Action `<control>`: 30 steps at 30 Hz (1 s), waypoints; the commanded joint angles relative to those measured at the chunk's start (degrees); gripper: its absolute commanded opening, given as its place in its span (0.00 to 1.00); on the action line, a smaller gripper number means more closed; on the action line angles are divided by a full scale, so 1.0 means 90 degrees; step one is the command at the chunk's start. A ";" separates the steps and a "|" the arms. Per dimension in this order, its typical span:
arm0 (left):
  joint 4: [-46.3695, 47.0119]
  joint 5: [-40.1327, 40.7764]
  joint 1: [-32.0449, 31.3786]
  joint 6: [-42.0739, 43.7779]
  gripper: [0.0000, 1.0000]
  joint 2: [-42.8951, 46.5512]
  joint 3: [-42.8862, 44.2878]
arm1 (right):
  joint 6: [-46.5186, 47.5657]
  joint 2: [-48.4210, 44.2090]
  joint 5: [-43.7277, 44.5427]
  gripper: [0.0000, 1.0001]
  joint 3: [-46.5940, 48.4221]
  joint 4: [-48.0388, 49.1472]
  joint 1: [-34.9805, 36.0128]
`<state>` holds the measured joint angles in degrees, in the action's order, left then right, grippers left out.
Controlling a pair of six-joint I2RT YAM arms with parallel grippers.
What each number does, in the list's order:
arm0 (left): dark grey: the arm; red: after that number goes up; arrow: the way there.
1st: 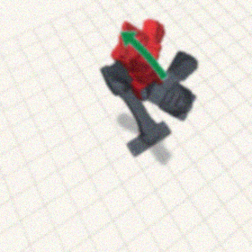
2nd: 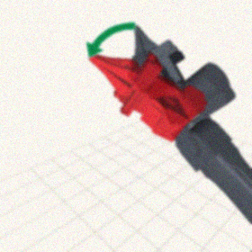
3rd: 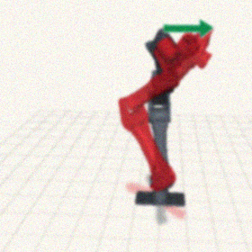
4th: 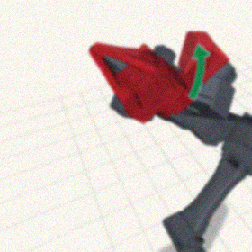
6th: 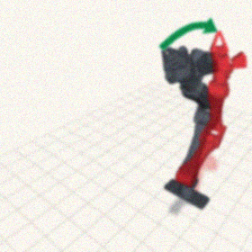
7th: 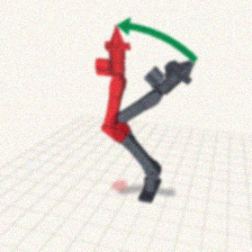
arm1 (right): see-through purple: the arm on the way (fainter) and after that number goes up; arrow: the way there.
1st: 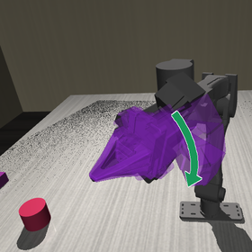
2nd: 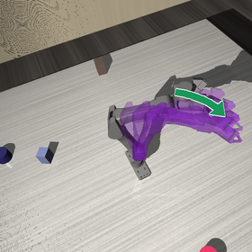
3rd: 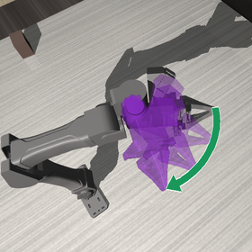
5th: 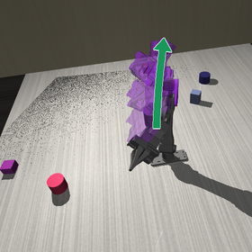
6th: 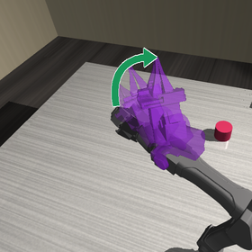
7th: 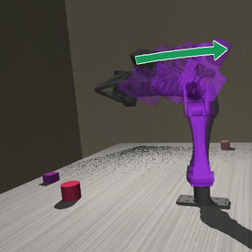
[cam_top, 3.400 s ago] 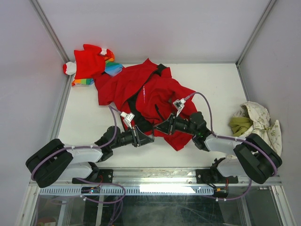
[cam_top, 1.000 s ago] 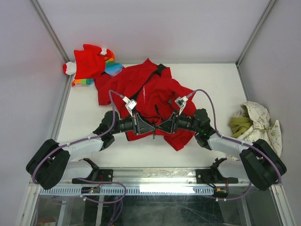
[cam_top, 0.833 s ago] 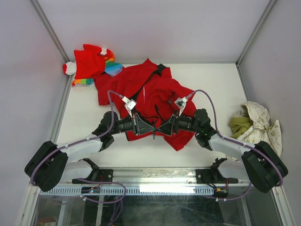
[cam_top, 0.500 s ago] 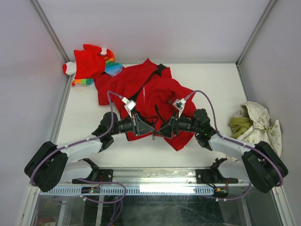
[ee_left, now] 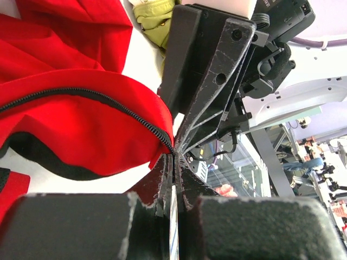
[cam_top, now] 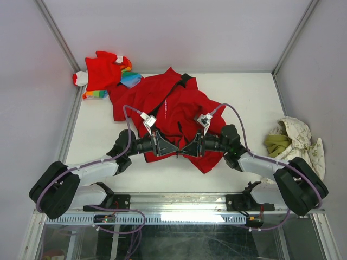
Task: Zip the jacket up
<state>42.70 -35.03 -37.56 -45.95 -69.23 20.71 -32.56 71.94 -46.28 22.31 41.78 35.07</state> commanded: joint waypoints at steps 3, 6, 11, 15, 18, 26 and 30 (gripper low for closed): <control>0.0272 -0.0032 -0.0065 0.0101 0.00 0.0186 0.0050 | 0.0067 -0.0026 -0.0209 0.06 0.0270 0.0481 0.0011; -0.0194 0.0217 -0.0058 0.0273 0.04 0.0410 0.0049 | 0.0105 -0.0131 -0.0151 0.00 0.0251 0.0470 0.0010; -0.0883 0.0643 -0.0060 0.0428 0.30 0.0850 -0.0076 | 0.0085 -0.0222 -0.0128 0.00 0.0302 0.0419 0.0010; -0.1701 0.1177 -0.0060 0.0437 0.46 0.1214 -0.0163 | 0.0236 -0.0274 0.0187 0.00 0.0331 0.0067 0.0010; -0.3065 0.2038 -0.0062 0.0503 0.62 0.1529 0.0010 | 0.0443 -0.0378 0.0512 0.00 0.0425 -0.0673 0.0012; -0.5878 0.4055 0.0701 0.0283 0.75 0.1572 0.0472 | 0.1206 -0.0874 0.1575 0.00 0.0340 -0.1583 0.0011; -0.5938 0.4152 0.1097 0.0304 0.76 0.1044 0.0607 | 0.1331 -0.0957 0.1626 0.00 0.0253 -0.1579 0.0007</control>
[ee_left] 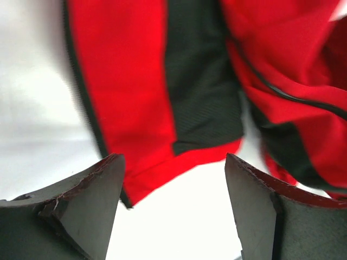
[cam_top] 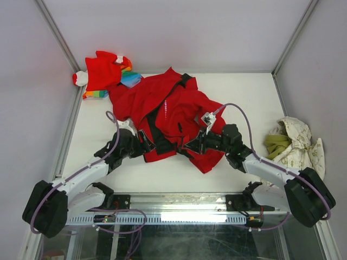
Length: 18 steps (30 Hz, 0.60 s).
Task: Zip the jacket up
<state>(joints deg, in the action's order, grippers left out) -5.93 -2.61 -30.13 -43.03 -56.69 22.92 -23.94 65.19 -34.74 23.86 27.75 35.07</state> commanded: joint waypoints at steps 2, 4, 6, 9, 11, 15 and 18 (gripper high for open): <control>-0.0518 0.0761 0.0402 -0.0042 0.76 -0.0584 0.0451 | 0.0439 -0.0216 0.0343 0.00 0.0057 -0.0043 0.0006; -0.0337 0.0847 0.0603 0.0004 0.75 -0.0769 0.0462 | 0.0481 -0.0239 0.0346 0.00 0.0012 -0.0038 0.0007; -0.0038 0.0749 0.0895 0.0108 0.74 -0.0924 0.0439 | 0.0516 -0.0274 0.0342 0.00 -0.0060 0.0023 0.0007; 0.0573 0.0163 0.1473 0.0237 0.74 -0.1240 0.0385 | 0.0531 -0.0307 0.0336 0.00 -0.0155 0.0146 0.0009; 0.0847 -0.0276 0.1747 0.0262 0.74 -0.1469 0.0417 | 0.0531 -0.0310 0.0336 0.00 -0.0169 0.0159 0.0009; 0.1478 -0.0910 0.1888 0.0277 0.72 -0.1941 0.0382 | 0.0531 -0.0352 0.0336 0.00 -0.0226 0.0231 0.0004; 0.1840 -0.1202 0.1892 0.0236 0.69 -0.2245 0.0374 | 0.0531 -0.0409 0.0336 0.00 -0.0243 0.0257 0.0009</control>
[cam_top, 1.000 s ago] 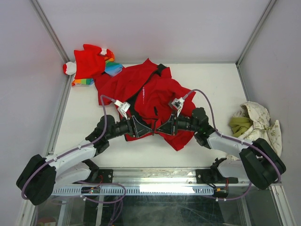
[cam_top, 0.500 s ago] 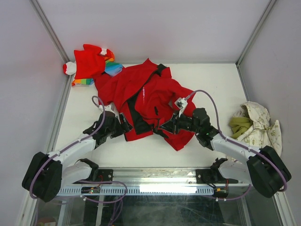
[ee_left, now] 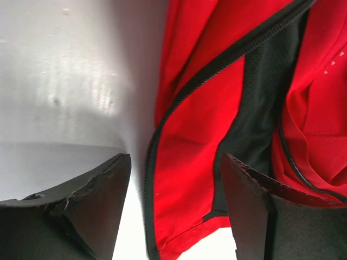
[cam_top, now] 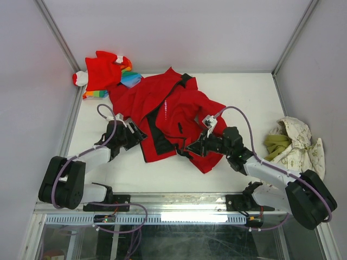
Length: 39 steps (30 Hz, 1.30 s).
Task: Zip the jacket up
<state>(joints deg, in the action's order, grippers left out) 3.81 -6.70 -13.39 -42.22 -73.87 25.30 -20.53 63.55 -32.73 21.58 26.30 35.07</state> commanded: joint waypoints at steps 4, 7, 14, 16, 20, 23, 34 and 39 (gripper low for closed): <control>0.0736 -0.0807 0.0028 0.0191 0.57 -0.0639 0.0178 | 0.0152 -0.0274 0.0112 0.00 -0.0005 0.0446 0.0006; 0.0754 -0.0862 0.0032 0.0111 0.42 -0.0596 0.0138 | 0.0152 -0.0332 0.0112 0.00 -0.0020 0.0433 0.0010; -0.0875 0.0146 0.0032 0.0228 0.00 0.0564 0.0742 | 0.0152 -0.0583 0.0112 0.00 0.0087 0.0161 0.0009; -0.1609 0.0603 0.0027 0.0363 0.00 0.0864 0.1237 | 0.0165 -0.0635 0.0328 0.00 0.0282 -0.0138 0.0009; -0.3102 0.1807 0.0030 0.0834 0.00 0.1146 0.2641 | 0.0271 -0.0702 0.0857 0.00 0.0774 -0.0823 0.0003; -0.3861 0.2824 0.0039 0.1430 0.00 0.1058 0.4044 | 0.0435 -0.0644 0.1166 0.00 0.1238 -0.1288 0.0003; -0.6552 0.4813 -0.0239 0.2880 0.00 -0.0835 0.8716 | 0.0729 -0.0459 0.2313 0.00 0.2251 -0.2312 0.0000; -0.6680 0.4602 -0.1201 0.2395 0.00 -0.0845 0.7529 | 0.0658 -0.0480 0.2090 0.00 0.1972 -0.2205 0.0000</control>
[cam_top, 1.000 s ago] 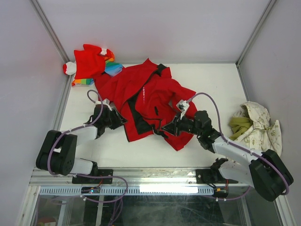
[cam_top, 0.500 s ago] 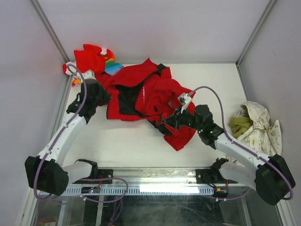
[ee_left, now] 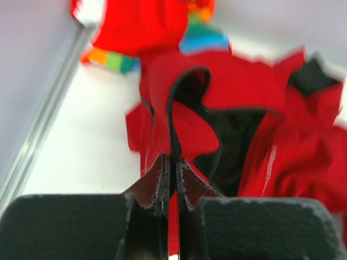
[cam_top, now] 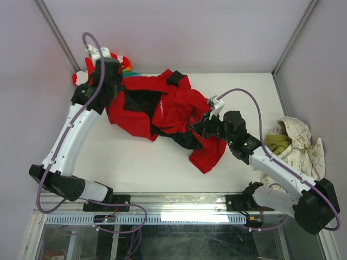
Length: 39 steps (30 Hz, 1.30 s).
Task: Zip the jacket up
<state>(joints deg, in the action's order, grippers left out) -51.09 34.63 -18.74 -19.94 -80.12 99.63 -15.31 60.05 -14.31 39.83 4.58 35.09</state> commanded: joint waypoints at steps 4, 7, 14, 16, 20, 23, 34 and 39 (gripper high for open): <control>-0.0363 -0.0503 -0.1449 -0.0516 0.00 -0.0491 -0.1712 | 0.0016 -0.0237 -0.0025 0.00 -0.0439 0.0403 0.0002; -0.0059 -0.0967 -0.2168 -0.0751 0.03 -0.0791 -0.2158 | 0.0030 -0.0325 -0.0128 0.00 -0.0767 0.0592 -0.0002; 0.1294 -0.2527 -0.3039 -0.0992 0.25 -0.1339 -0.2795 | 0.0025 -0.0509 -0.0148 0.00 -0.1247 0.0872 -0.0002; 0.1699 -0.2848 -0.3054 -0.1083 0.31 -0.1246 -0.3013 | 0.0005 -0.0557 -0.0148 0.00 -0.1338 0.0928 -0.0002; 0.2619 -0.3480 -0.3057 -0.1252 0.46 -0.0680 -0.3629 | -0.0008 -0.0547 -0.0176 0.00 -0.1481 0.1052 0.0003; 0.3110 -0.3859 -0.3045 -0.1408 0.52 -0.0143 -0.4030 | -0.0012 -0.0489 -0.0204 0.00 -0.1542 0.1110 -0.0001; 0.2562 -0.3206 -0.2608 -0.1940 0.71 0.0656 -0.5254 | -0.0057 -0.0464 -0.0256 0.00 -0.1779 0.1371 -0.0003; 0.2677 -0.3064 -0.2527 -0.1898 0.75 0.0238 -0.5358 | -0.0078 -0.0405 -0.0312 0.00 -0.1814 0.1434 -0.0001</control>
<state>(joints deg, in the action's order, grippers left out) -28.97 5.69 -41.93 -36.10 -75.99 51.75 -15.62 56.42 -16.16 23.62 13.41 35.09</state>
